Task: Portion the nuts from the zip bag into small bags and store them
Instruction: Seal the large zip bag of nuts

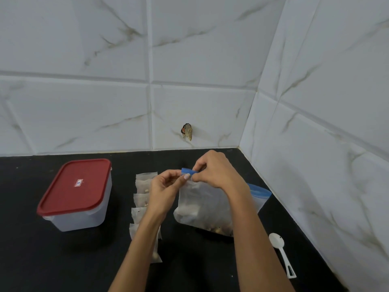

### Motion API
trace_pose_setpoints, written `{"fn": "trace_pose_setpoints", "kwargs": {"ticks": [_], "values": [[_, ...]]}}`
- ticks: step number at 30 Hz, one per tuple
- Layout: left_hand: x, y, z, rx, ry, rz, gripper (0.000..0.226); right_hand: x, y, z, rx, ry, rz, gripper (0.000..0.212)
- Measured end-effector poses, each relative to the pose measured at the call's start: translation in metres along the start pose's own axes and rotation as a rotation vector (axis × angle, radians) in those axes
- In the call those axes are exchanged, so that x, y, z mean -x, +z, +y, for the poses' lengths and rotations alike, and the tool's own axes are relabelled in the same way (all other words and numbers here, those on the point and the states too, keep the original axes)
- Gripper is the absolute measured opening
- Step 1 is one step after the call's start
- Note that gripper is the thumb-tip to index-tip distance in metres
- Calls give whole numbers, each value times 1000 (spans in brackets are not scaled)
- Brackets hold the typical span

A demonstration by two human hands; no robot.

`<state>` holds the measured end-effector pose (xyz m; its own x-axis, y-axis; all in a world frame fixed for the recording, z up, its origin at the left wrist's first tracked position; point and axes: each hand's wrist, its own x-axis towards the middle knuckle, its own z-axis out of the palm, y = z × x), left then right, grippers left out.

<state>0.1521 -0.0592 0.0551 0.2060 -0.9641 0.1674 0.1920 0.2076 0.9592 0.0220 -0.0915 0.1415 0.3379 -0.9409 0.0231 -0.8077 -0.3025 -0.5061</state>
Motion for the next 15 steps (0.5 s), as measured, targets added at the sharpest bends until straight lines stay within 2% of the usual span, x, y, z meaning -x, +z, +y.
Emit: {"fn": "trace_pose_setpoints", "kwargs": {"ticks": [15], "values": [[-8, -3, -6, -51, 2, -8, 7, -4, 3, -3, 27, -44, -2, 20]]}}
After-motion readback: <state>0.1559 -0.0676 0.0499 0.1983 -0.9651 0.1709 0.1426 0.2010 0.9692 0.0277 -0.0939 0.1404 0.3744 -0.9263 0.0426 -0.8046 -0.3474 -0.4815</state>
